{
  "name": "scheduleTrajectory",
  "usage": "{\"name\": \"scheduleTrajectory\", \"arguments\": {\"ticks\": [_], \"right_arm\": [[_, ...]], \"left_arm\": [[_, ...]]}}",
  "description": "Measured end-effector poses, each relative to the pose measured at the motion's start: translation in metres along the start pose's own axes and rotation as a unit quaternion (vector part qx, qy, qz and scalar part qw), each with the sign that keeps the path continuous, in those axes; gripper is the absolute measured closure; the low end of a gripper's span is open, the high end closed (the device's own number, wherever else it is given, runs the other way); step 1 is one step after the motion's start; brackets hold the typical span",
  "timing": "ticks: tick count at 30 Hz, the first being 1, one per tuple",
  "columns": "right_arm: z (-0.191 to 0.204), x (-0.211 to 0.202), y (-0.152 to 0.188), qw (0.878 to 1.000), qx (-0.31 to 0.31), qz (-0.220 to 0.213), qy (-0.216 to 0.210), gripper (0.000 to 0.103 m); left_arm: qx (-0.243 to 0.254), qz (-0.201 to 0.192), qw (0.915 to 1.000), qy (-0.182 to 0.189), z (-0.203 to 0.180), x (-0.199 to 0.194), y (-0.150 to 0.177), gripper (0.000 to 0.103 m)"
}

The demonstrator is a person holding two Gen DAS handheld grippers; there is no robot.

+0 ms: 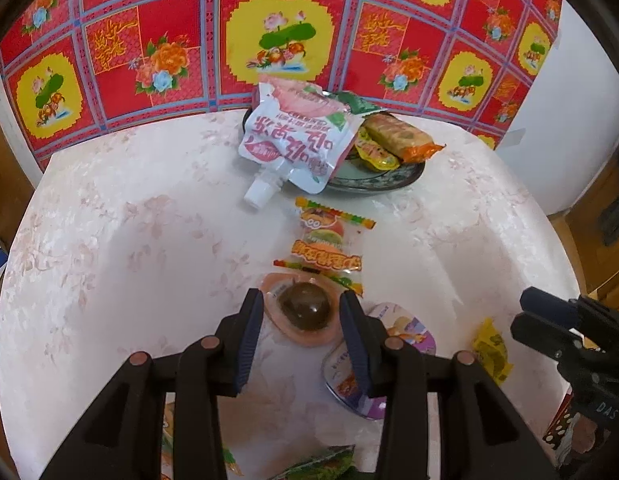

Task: Organize snacks
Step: 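Grasp the brown round chocolate with the left tool while the right tool grasps the yellow square candy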

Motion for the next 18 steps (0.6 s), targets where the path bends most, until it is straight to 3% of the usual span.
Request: {"name": "scheduleTrajectory", "arguments": {"ticks": [18], "right_arm": [[0.002, 0.001, 0.011, 1.0, -0.005, 0.016, 0.0, 0.066]], "left_arm": [[0.017, -0.013, 0.9998, -0.002, -0.003, 0.004, 0.002, 0.067]]}}
Point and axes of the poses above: each gripper's, at about its wrist camera, not at the fingertips, and x roughly the way its jaws point, z to its left, y to its underside, the point moved 2 cm from there along x, roughly the way its jaws point, and after that the axes turned 2 degrees about -z, right-handed, at the moved point
